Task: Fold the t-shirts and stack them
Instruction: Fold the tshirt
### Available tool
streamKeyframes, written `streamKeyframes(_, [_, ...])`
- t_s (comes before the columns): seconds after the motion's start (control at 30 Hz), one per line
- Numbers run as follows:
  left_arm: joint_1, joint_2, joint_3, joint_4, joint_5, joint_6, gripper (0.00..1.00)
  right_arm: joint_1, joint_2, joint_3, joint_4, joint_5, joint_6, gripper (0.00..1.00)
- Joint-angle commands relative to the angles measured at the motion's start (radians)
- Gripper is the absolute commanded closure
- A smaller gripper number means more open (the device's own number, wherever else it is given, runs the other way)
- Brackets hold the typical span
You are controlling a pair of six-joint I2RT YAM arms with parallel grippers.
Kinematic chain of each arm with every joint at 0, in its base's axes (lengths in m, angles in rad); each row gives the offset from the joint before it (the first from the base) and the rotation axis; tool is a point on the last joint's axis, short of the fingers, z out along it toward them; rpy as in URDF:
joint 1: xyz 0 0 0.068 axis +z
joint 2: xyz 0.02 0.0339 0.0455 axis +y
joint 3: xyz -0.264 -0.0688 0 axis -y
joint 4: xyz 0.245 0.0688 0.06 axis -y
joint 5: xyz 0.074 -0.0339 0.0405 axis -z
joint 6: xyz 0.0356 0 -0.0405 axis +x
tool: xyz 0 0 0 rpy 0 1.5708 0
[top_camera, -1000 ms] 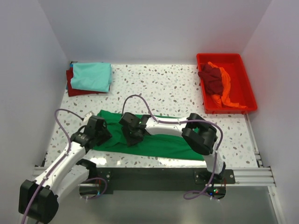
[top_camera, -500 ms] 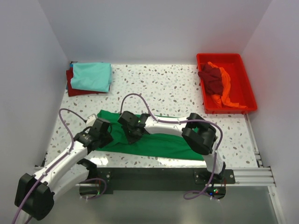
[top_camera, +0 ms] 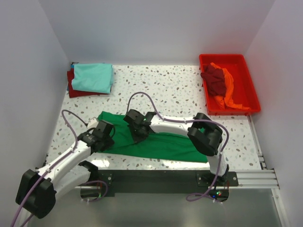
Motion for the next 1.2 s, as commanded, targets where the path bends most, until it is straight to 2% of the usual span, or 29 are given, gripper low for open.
streamKeyframes(0.0, [-0.018, 0.028, 0.015, -0.055, -0.052, -0.045, 0.63, -0.009, -0.044, 0.001, -0.011, -0.011, 0.003, 1.0])
streamKeyframes(0.2, [-0.041, 0.026, 0.047, -0.117, -0.109, -0.091, 0.69, -0.009, -0.025, 0.015, -0.026, -0.011, -0.003, 1.0])
streamKeyframes(0.53, [-0.041, 0.034, 0.043, -0.109, -0.123, -0.085, 0.66, -0.011, -0.014, 0.026, -0.032, -0.011, -0.006, 1.0])
streamKeyframes(0.77, [-0.041, 0.009, 0.015, -0.065, -0.103, -0.066, 0.68, -0.013, -0.014, 0.023, -0.029, -0.011, -0.009, 1.0])
streamKeyframes(0.97, [-0.041, -0.024, -0.009, -0.025, -0.08, -0.042, 0.8, -0.013, -0.011, 0.024, -0.03, -0.03, -0.009, 1.0])
streamKeyframes(1.17, [-0.053, 0.03, 0.017, -0.074, -0.105, -0.071, 0.77, -0.013, -0.021, 0.009, -0.03, -0.028, -0.006, 1.0])
